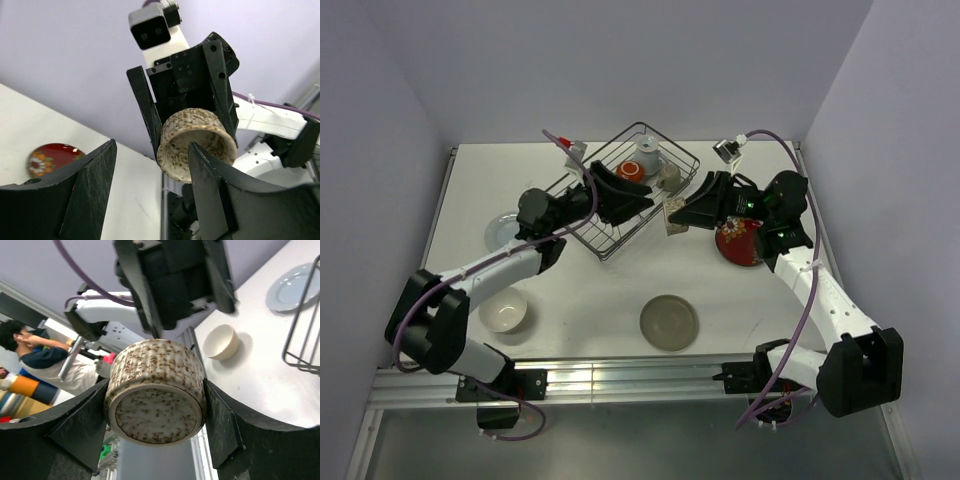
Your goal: Load the mixed dishes into the dish rack
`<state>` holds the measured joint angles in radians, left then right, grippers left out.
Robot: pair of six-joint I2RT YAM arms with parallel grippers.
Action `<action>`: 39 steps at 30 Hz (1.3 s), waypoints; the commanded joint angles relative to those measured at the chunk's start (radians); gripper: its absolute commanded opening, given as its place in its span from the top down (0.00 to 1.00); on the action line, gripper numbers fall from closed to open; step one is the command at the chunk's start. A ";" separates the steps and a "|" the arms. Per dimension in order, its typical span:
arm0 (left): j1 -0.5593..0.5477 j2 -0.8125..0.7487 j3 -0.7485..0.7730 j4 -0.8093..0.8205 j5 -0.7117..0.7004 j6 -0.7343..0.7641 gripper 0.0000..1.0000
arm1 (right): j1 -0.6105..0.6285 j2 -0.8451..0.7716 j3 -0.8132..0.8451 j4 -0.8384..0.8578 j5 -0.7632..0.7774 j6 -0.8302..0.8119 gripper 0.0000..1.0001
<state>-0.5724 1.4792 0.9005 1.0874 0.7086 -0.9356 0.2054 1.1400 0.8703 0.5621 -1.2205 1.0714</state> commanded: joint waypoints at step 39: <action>0.068 -0.761 -0.183 -1.314 -0.819 0.449 0.18 | 0.229 0.993 1.148 -1.194 0.990 -1.498 1.00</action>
<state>-0.5072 0.7341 0.7231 -0.2199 -0.0727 -0.4873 0.4278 2.1010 1.9362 -0.5934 -0.2489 -0.3466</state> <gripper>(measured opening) 0.822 0.742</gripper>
